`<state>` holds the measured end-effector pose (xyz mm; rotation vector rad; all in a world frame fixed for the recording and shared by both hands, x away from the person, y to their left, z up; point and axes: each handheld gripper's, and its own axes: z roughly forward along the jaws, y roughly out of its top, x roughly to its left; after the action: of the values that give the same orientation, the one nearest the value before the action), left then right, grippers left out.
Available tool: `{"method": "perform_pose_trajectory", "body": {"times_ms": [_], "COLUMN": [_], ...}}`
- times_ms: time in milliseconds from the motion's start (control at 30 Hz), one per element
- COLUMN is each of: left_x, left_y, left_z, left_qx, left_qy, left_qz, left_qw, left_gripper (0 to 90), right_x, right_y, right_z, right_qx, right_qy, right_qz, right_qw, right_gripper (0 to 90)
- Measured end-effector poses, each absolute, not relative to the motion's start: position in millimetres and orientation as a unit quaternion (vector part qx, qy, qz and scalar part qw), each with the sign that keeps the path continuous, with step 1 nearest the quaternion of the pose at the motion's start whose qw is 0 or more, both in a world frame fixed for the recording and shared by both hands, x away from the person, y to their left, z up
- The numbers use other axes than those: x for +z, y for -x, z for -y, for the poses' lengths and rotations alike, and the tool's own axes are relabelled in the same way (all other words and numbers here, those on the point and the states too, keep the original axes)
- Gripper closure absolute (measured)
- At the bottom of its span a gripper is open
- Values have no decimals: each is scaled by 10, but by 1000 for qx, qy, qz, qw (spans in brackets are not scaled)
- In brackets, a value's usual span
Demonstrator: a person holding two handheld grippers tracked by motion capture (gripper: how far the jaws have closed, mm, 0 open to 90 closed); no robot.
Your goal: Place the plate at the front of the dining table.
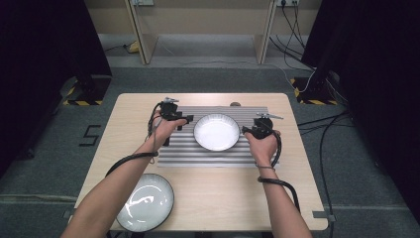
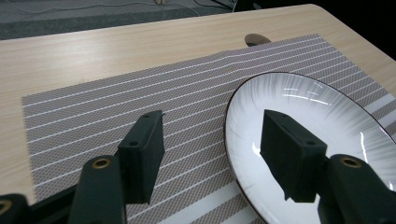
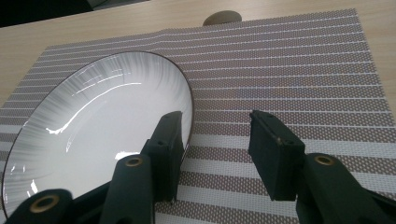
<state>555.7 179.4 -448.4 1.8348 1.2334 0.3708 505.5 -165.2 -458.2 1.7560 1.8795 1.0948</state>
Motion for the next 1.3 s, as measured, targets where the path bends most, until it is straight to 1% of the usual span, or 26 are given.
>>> {"method": "perform_pose_trajectory", "body": {"times_ms": [67, 433, 667, 833, 900, 1100, 1300], "left_x": [-4464, -4411, -4386, -4389, -4399, -4433, -4461], "left_y": [-5527, -5169, -4997, -4877, -4820, -4653, -4509], "left_z": [-1847, -2168, -2261, -2356, -2400, -2560, -2696], "left_qx": [155, 157, 156, 156, 147, 162, 164], "left_qy": [-740, -739, -742, -737, -729, -727, -724], "left_qz": [-484, -482, -468, -467, -473, -472, -473], "left_qw": [441, 444, 454, 463, 472, 471, 475], "left_gripper": [377, 359, 357, 357, 355, 354, 355], "right_x": [-4567, -4551, -4589, -4592, -4590, -4577, -4578], "right_y": [-5029, -4803, -4694, -4602, -4562, -4418, -4285], "right_z": [1678, 1883, 1965, 2016, 2043, 2125, 2207], "right_qx": [386, 390, 388, 389, 391, 394, 393], "right_qy": [-616, -616, -616, -618, -617, -614, -612], "right_qz": [-664, -661, -661, -658, -657, -656, -656], "right_qw": [175, 177, 182, 183, 185, 193, 200], "right_gripper": [541, 517, 512, 506, 503, 498, 496]}}
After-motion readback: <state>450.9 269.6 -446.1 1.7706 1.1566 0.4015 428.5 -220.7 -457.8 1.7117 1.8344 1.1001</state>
